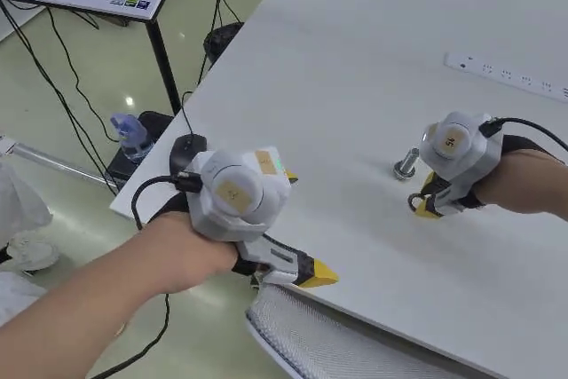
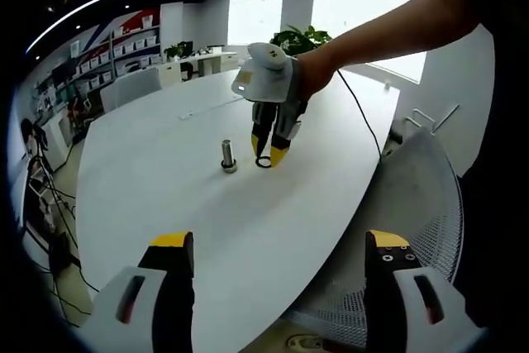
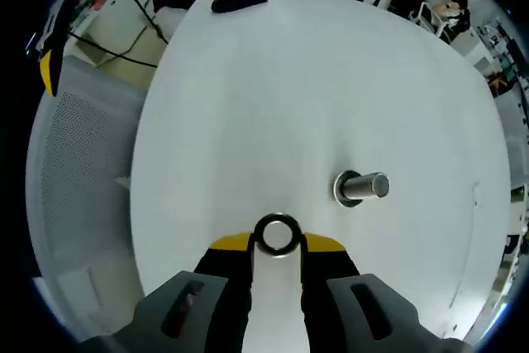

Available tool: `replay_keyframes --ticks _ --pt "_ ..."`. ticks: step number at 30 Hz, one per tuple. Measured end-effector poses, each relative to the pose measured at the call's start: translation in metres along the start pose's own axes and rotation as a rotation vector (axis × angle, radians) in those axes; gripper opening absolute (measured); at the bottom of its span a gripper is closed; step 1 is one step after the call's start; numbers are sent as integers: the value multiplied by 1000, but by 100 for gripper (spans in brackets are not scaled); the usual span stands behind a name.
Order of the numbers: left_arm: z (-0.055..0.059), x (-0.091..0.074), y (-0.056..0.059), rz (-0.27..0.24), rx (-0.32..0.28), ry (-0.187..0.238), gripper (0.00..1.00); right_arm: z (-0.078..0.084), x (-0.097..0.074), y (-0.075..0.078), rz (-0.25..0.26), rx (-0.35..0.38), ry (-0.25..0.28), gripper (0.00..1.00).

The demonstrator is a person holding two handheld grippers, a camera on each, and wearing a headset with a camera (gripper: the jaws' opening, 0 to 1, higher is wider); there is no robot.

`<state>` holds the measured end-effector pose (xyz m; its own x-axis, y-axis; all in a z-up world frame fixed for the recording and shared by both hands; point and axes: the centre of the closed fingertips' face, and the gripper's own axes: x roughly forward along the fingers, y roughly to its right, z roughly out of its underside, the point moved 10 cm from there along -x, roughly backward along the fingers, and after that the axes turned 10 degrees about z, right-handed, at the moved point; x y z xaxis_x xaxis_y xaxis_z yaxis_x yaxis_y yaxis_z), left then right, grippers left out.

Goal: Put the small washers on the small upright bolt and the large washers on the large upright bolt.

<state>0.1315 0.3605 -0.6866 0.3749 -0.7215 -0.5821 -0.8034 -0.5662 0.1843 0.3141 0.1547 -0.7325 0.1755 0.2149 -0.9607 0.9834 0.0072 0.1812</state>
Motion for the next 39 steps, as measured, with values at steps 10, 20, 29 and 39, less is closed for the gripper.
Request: replay_keyframes --ticks 10,20,29,39 --pt "-1 9 -1 -8 2 6 92 13 -16 15 7 42 1 21" --pt "-4 19 -2 -4 17 -15 98 7 -32 44 47 82 44 21" --pt "-6 23 -5 -5 3 -10 99 -6 -35 59 48 65 62 21" --pt "-8 27 -8 -11 18 -25 99 -18 -29 66 37 55 66 21"
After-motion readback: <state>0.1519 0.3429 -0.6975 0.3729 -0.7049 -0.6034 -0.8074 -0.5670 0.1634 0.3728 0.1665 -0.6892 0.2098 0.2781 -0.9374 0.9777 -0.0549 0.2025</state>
